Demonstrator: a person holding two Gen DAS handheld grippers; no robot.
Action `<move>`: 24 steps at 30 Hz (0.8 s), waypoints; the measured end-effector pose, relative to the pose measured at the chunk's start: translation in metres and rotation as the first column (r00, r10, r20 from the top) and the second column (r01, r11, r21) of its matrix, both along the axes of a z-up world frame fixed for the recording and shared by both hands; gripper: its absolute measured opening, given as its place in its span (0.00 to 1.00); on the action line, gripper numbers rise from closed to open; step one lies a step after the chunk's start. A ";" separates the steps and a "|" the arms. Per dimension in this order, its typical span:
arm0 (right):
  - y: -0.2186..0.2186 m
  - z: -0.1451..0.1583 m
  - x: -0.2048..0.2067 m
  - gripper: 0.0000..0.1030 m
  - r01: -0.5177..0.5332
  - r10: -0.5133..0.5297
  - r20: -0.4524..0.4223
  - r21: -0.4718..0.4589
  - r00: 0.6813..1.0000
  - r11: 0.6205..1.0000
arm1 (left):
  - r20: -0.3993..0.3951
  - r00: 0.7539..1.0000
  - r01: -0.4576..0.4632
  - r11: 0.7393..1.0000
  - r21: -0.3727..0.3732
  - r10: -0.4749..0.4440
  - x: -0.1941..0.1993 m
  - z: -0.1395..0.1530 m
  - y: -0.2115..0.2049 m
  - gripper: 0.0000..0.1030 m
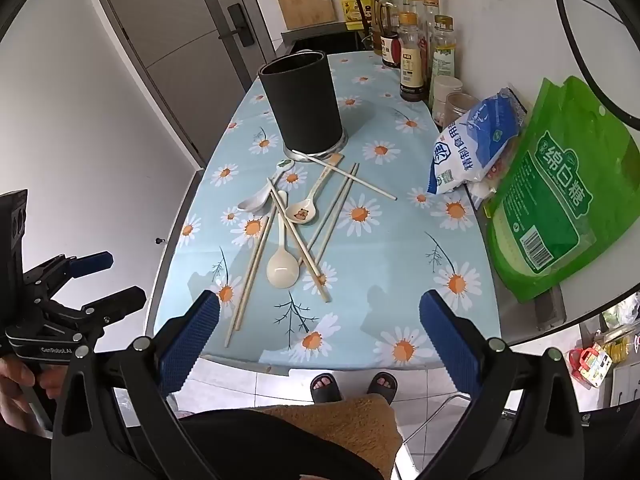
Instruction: Organize utensils
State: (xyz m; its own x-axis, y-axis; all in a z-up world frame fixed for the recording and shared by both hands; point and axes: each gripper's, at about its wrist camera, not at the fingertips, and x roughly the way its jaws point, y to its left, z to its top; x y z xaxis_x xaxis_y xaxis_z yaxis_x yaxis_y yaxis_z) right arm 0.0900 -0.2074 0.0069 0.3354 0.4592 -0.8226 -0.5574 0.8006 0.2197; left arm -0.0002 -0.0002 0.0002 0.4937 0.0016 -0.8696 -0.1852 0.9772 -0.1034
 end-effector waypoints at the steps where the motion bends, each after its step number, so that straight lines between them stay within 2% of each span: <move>1: 0.000 0.000 0.000 0.97 0.000 0.000 -0.004 0.002 1.000 1.000 | 0.000 1.000 -0.001 1.000 0.002 0.001 0.000 0.000 0.000 0.94; 17: 0.003 -0.001 -0.005 0.97 -0.016 0.016 0.000 0.018 1.000 1.000 | 0.001 1.000 0.014 1.000 -0.001 -0.014 -0.001 0.005 -0.010 0.94; 24: 0.004 0.000 -0.004 0.97 -0.026 0.026 -0.002 0.015 1.000 1.000 | 0.002 1.000 0.004 1.000 -0.014 -0.004 -0.009 0.003 -0.001 0.94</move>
